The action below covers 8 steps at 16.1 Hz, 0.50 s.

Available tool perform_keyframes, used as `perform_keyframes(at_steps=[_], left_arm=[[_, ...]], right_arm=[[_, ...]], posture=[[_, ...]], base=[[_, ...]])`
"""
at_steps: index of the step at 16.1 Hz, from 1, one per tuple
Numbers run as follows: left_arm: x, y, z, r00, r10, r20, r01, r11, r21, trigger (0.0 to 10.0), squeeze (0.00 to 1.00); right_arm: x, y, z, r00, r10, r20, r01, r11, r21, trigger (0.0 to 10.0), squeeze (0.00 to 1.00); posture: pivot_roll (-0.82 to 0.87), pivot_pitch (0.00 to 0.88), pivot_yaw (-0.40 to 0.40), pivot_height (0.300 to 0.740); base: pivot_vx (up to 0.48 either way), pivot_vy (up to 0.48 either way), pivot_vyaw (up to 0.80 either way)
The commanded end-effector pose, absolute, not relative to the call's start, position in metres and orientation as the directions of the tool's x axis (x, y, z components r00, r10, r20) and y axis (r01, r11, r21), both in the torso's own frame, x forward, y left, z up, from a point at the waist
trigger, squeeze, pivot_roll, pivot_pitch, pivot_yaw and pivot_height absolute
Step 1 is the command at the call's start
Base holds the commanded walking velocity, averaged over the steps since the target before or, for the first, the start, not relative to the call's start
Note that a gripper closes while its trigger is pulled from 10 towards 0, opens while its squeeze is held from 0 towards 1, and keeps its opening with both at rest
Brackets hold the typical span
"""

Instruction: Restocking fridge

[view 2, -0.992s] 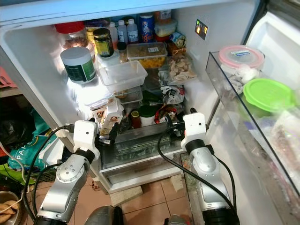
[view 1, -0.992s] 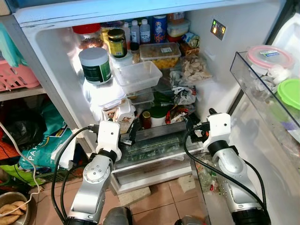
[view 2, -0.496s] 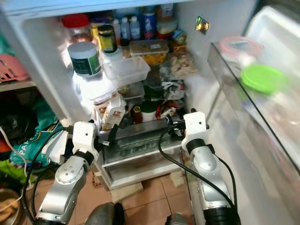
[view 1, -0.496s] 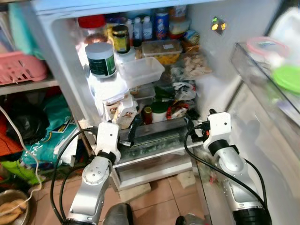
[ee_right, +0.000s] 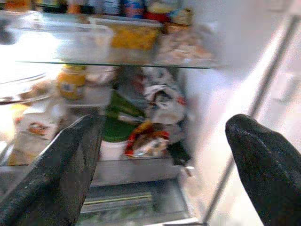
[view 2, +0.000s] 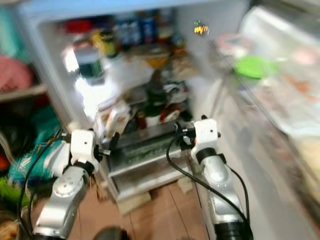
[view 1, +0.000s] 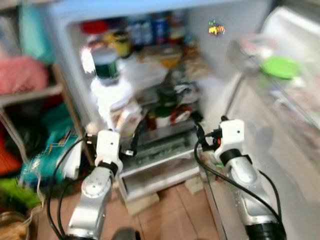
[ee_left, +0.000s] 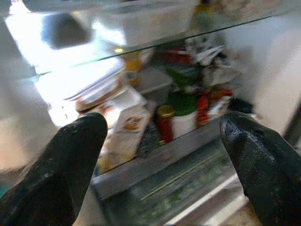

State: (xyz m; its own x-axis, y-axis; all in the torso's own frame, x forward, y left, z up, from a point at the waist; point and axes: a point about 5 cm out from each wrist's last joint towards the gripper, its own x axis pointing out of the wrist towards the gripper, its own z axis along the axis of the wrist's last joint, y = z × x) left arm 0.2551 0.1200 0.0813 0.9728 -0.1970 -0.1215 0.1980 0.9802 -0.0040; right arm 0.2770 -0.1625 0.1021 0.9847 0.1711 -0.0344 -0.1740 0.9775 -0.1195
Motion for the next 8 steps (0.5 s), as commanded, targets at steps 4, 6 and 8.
perform_keyframes(at_steps=[4,6,8], left_arm=[[0.2552,0.119,0.0825,0.971,-0.202,-0.128,0.203,0.979,-0.006,10.0,0.0],[0.2556,0.1191,0.0829,0.972,-0.199,-0.128,0.2,0.98,-0.004,10.0,0.0],[0.2551,0.1186,0.0833,0.97,-0.209,-0.123,0.209,0.978,-0.009,10.0,0.0]], right_arm=[[0.2818,-0.1618,0.108,0.984,0.174,-0.02,-0.175,0.978,-0.115,10.0,0.0],[0.28,-0.1567,0.1138,0.968,0.249,0.025,-0.247,0.968,-0.046,10.0,0.0],[0.2833,-0.1618,0.1093,0.98,0.197,-0.015,-0.198,0.975,-0.104,10.0,0.0]], posture=[[0.01,0.0,0.022,0.74],[0.01,0.0,0.019,0.74],[0.02,0.0,0.014,0.74]], base=[[0.0,0.476,0.0],[0.0,0.476,0.0],[0.0,0.476,0.0]])
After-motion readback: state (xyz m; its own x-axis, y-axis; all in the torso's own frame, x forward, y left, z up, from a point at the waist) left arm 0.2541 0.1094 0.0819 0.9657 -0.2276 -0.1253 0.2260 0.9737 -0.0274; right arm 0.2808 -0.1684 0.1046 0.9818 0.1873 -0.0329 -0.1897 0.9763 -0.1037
